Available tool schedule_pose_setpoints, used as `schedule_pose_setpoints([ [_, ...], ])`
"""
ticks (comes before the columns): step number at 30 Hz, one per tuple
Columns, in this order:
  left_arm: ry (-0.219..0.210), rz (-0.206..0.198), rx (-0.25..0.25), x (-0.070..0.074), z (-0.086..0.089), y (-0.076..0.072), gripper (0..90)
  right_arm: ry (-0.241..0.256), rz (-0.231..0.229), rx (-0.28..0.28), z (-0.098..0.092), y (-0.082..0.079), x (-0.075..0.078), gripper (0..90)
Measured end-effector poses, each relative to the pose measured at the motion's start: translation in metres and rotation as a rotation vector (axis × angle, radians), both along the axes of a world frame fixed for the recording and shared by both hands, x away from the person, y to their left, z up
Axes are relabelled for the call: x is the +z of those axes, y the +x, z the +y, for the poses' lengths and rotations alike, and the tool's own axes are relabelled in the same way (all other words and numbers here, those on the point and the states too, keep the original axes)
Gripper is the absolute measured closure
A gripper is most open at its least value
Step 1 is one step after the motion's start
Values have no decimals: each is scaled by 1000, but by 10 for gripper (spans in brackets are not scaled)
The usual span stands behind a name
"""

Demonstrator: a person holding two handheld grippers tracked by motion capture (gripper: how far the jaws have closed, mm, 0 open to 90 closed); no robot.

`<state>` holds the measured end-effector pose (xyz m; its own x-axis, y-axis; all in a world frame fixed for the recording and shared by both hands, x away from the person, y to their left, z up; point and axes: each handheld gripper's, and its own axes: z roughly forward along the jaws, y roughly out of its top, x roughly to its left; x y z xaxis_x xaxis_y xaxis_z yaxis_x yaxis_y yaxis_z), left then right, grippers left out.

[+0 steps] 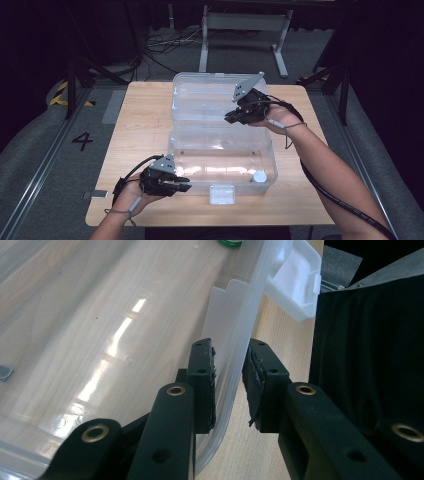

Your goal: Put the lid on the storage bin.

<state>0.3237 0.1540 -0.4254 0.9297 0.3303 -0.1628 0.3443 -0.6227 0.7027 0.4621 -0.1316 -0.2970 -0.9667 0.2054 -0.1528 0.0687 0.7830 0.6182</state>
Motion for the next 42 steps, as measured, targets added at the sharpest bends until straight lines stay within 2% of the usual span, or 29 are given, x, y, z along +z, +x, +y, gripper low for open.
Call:
schedule_pose_setpoints([
  [27,2,-2,1,0,0,0,750,25,-48,25,-5,-31,-1,859],
  [42,1,0,2,0,0,0,748,31,-56,43,-7,-43,-3,859],
])
